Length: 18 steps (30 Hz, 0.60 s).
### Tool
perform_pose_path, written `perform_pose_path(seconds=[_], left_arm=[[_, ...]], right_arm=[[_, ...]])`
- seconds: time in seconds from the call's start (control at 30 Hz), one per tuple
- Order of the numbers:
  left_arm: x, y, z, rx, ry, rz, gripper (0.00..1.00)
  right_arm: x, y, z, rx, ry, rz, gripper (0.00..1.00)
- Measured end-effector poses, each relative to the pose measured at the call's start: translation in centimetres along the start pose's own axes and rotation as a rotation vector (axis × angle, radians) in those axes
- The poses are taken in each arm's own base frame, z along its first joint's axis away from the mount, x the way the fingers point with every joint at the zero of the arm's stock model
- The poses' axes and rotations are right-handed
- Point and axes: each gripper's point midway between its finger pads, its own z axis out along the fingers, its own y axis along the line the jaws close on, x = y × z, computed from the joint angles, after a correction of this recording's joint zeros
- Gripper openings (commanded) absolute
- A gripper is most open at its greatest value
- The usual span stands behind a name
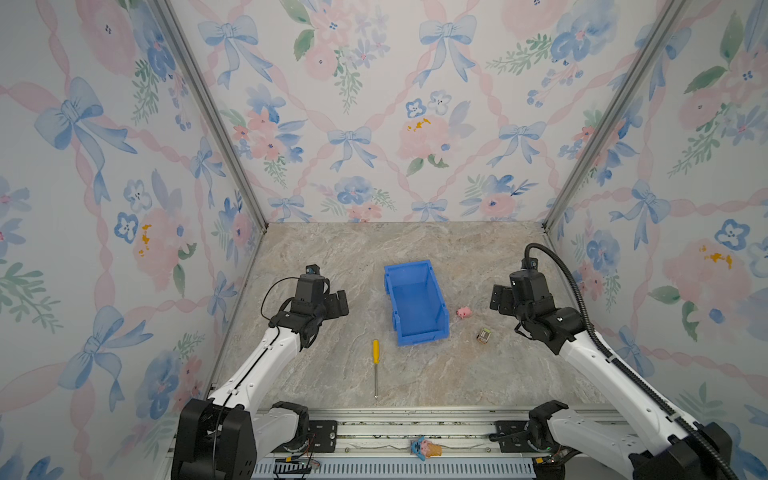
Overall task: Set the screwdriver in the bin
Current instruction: 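Move the left gripper toward the yellow screwdriver while the right arm lifts forward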
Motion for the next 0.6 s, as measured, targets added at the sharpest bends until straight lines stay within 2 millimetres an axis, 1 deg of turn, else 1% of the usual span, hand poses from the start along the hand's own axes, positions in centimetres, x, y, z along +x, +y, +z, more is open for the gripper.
perform_pose_path(seconds=[0.1,0.2,0.4,0.5,0.6], left_arm=[[1.5,-1.7,-0.7,0.056,0.051,-0.006,0.97],[2.9,-3.1,-1.4,0.101,0.098,-0.012,0.97],[6.7,-5.3,-2.0,0.132,0.211,-0.016,0.98],[8.3,-5.8,-1.8,0.119,0.255,-0.019,0.97],[9.6,-6.0,-1.2,0.087,0.295,-0.025,0.94]], right_arm=[[0.4,1.8,0.0,-0.044,0.034,-0.021,0.97],[1.2,3.1,-0.3,-0.078,0.058,-0.039,0.97],[2.4,4.0,-0.9,-0.107,0.099,-0.041,0.97],[2.7,4.4,-1.5,-0.129,0.101,-0.046,0.97],[2.4,4.6,-2.7,-0.165,0.076,-0.04,0.97]])
